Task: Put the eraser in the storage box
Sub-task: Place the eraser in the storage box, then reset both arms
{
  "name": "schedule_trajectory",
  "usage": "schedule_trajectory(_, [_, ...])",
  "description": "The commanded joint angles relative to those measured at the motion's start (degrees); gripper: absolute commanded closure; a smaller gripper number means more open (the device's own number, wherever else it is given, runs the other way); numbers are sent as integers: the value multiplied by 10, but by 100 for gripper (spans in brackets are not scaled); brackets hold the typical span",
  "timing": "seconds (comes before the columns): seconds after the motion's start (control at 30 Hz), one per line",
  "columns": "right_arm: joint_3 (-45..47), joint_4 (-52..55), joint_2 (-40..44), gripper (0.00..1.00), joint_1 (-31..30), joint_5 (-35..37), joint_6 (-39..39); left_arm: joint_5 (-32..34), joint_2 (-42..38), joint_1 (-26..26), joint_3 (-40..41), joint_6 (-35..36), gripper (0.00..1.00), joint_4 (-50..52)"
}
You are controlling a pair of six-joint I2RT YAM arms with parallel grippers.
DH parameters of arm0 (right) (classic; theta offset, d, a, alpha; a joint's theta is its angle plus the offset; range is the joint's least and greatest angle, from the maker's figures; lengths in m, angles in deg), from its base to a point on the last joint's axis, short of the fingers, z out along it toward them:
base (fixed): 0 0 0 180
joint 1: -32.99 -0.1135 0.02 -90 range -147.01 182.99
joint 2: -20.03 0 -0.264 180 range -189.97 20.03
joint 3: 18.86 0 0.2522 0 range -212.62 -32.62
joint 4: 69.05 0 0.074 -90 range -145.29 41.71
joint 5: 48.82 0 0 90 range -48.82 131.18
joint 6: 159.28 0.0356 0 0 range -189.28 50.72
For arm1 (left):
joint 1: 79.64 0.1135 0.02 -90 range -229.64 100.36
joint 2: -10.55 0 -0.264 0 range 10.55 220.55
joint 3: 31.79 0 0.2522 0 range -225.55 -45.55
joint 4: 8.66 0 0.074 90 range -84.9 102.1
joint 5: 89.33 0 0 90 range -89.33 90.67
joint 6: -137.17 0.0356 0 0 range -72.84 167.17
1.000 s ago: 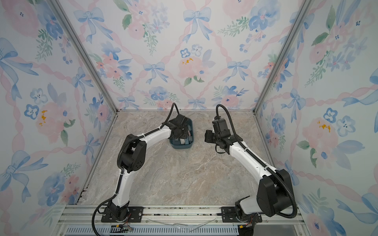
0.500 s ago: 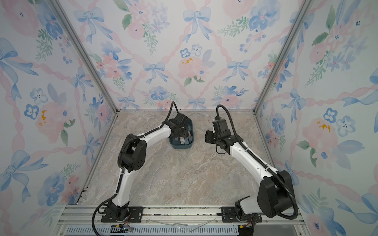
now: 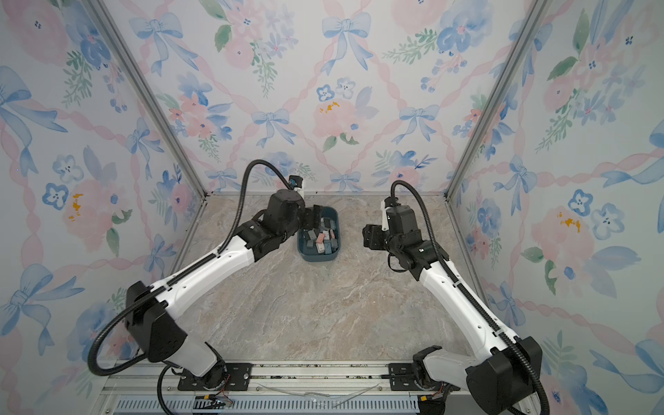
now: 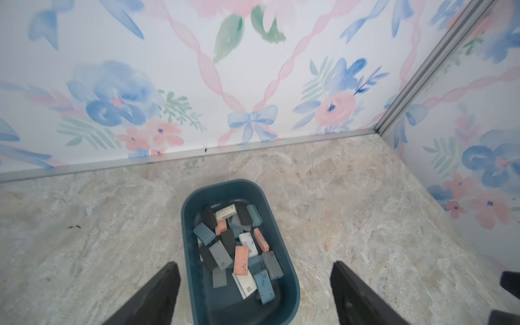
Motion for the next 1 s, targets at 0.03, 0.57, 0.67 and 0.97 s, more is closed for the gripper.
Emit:
schedule_trajectory(0.03, [-6,39,47,4,7,-2,-49,7,-115,26,151,32,7,-128])
schedule_trajectory(0.57, [285,-195,157,4,167,29,-106,154,-433,248,608,62,2,-349])
schedule_trajectory(0.67, [336,-268,144,4,213,3,-108,144,-420,288,649,73,2,-384])
schedule_trajectory(0.97, [420,-441,77,4,229,9,-158,31,-261,344,711,133,2,-577])
